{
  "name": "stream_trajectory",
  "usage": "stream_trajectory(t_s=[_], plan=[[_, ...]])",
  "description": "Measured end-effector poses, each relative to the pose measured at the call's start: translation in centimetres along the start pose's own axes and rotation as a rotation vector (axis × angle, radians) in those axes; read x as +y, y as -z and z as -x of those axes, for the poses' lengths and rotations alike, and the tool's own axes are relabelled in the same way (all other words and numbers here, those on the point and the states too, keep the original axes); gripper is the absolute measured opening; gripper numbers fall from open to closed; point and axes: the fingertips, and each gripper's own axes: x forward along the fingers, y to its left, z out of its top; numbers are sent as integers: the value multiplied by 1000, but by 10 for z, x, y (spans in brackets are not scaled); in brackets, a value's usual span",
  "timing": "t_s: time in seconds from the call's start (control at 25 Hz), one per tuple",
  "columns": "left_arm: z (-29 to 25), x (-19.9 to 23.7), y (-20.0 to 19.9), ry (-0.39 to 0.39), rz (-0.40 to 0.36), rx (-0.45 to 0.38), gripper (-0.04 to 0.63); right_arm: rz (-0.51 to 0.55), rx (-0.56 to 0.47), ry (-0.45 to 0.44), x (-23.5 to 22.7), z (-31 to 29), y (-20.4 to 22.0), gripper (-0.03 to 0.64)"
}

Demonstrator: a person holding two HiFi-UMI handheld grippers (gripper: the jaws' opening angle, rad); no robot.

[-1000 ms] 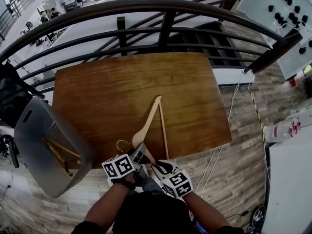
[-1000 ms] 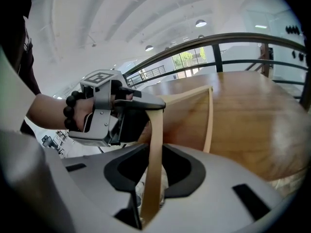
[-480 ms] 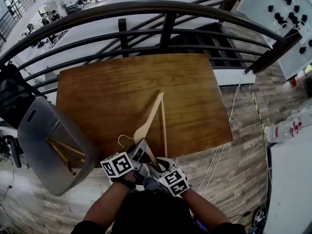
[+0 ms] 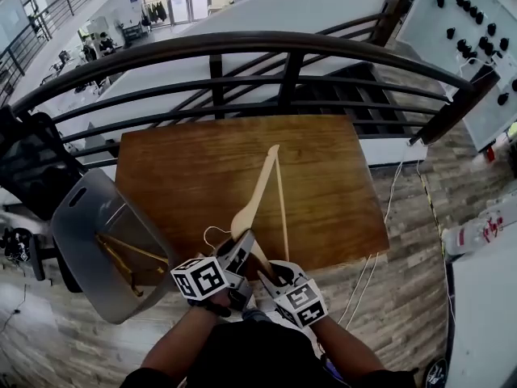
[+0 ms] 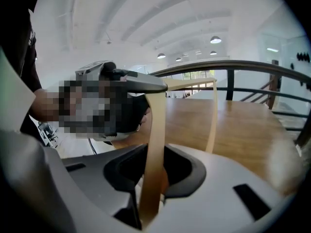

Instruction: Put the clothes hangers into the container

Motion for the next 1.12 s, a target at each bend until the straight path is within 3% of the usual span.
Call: stream_trajectory(t_s=[0.2,0.36,0.68,0.88,1.04,1.12], plan=[[9,-36,-37,47,-124,-38,66,50,-67,37,-1,12,-45,87],[26,-55,-62,71,-211,-74,141,87,-131,57,2,17,-77,86],[82,-96,-120,55,-378,-202,192,151,-247,60,10,26,-156,86],[103,-119,-144,-23,-585,-259,192,204,-280,13,16,39,-196,86],[127,-113,-154,-152,-851,-231,192,247,-284,-39,39,29,-215,86],[142,-110,-160,-200,-924,-220,190,266,-282,-70,55,23,-223,86]])
